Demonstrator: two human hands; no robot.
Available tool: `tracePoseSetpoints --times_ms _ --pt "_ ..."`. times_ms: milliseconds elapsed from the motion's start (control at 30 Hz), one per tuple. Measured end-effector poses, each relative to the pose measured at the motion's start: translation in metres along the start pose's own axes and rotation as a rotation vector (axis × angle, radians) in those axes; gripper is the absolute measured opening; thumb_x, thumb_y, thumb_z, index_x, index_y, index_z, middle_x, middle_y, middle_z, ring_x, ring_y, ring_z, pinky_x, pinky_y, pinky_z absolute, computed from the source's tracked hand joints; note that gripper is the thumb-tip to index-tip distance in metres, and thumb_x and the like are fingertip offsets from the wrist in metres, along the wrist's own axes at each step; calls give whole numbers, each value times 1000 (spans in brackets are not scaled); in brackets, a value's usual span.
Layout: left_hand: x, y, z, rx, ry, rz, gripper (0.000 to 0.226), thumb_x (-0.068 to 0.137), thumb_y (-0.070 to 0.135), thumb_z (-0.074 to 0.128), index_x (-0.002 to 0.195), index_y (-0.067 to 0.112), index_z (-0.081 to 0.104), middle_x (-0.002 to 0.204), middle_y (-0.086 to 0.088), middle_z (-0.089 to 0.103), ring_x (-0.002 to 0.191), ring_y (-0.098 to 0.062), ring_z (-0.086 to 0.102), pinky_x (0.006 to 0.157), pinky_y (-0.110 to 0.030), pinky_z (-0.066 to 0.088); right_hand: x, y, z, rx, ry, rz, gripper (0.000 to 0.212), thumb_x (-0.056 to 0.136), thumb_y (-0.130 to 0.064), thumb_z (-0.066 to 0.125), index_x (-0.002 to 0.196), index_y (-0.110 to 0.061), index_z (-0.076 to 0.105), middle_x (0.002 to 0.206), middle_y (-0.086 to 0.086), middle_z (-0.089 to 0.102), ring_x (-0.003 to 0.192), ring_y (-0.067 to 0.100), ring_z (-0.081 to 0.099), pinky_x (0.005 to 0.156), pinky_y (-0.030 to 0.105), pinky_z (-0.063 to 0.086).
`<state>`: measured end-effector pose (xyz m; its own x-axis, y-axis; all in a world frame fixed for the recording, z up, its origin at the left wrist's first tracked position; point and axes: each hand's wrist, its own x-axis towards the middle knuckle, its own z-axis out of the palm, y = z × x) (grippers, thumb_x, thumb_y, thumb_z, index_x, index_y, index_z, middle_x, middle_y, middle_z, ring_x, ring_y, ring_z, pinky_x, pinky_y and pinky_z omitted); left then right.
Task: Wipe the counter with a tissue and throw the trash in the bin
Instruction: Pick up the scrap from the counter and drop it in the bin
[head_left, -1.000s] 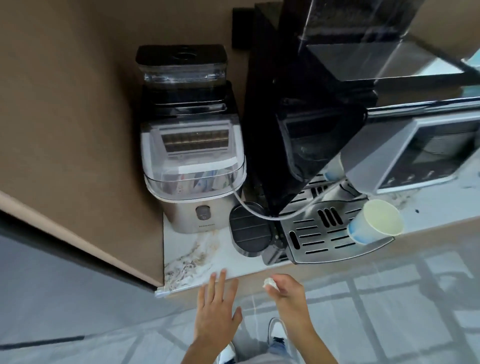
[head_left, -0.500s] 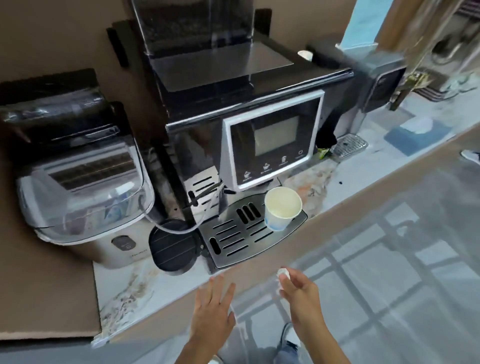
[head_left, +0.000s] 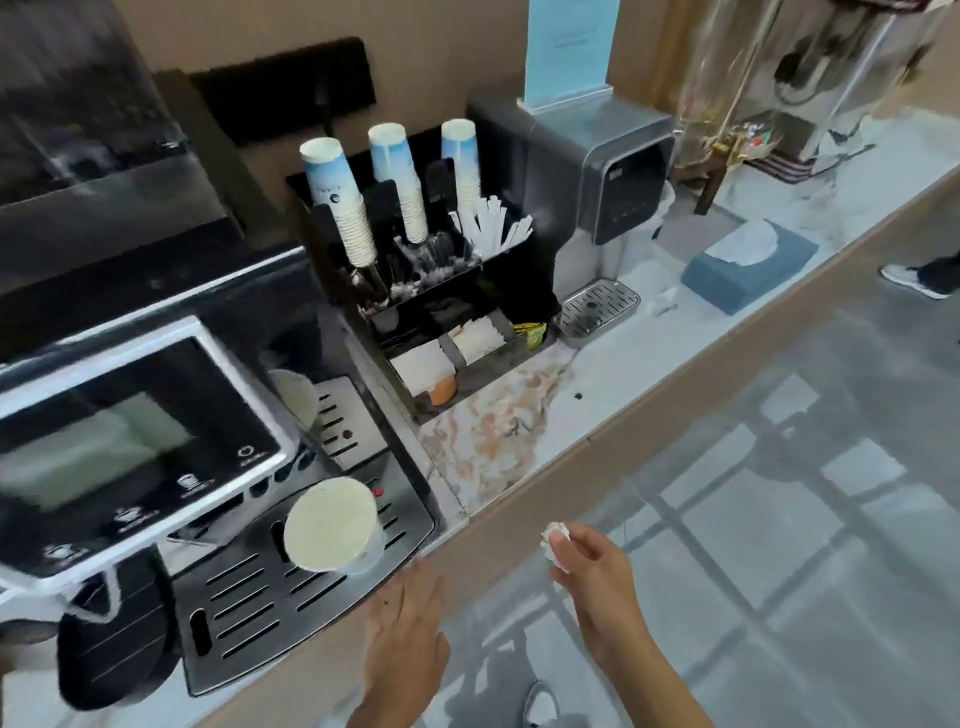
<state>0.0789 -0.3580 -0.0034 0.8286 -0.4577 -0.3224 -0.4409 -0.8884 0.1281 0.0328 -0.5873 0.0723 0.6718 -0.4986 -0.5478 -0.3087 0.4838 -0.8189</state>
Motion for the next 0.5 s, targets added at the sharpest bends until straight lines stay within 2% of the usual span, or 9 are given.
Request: tracePoseSetpoints --times_ms 100,200,233,300,333,400,433,500 --pt "26 34 -5 -14 -12 2 79 45 21 82 123 20 70 142 -17 59 129 -35 53 98 -55 40 21 -25 -20 5 18 -18 17 87 -17 74 103 -10 73 101 9 77 90 16 72 72 27 54" --pt "50 62 -9 -19 -30 23 77 50 19 80 127 21 67 147 -16 54 133 -37 52 102 -57 45 37 -46 -37 2 27 -30 14 87 -18 74 100 -13 74 99 6 79 89 14 73 73 27 54" --pt "58 71 -11 -11 -17 31 78 50 18 80 127 21 67 147 -15 54 134 -37 51 106 -57 39 42 -52 -42 4 33 -33 15 87 -19 74 101 -13 74 99 6 79 91 15 73 73 27 54" --pt "76 89 -14 8 7 62 79 45 16 81 123 21 70 145 -15 57 132 -38 54 118 -50 16 53 -65 -52 21 55 -36 17 88 -19 74 103 -12 74 99 6 79 90 14 73 71 25 53" --pt "86 99 -16 19 3 85 79 43 15 81 121 21 72 143 -16 58 129 -39 56 119 -48 12 59 -72 -58 30 69 -38 17 88 -19 73 104 -11 73 98 6 79 89 13 73 70 24 53" --pt "109 120 -24 38 -16 136 79 38 14 82 116 20 74 140 -16 61 124 -39 61 110 -52 30 71 -84 -68 51 103 -39 17 88 -17 73 104 -10 73 96 6 79 84 11 73 69 24 53" --pt "121 132 -29 46 -15 163 80 36 14 82 116 20 75 138 -16 62 122 -39 62 108 -52 33 77 -91 -73 58 117 -40 17 88 -17 73 103 -9 73 94 5 79 82 10 73 69 24 52" --pt "145 155 -40 61 -3 213 81 39 12 81 119 20 73 140 -17 61 125 -39 60 113 -49 17 92 -105 -84 64 143 -46 15 89 -17 72 102 -10 73 91 2 79 81 9 73 70 26 51"
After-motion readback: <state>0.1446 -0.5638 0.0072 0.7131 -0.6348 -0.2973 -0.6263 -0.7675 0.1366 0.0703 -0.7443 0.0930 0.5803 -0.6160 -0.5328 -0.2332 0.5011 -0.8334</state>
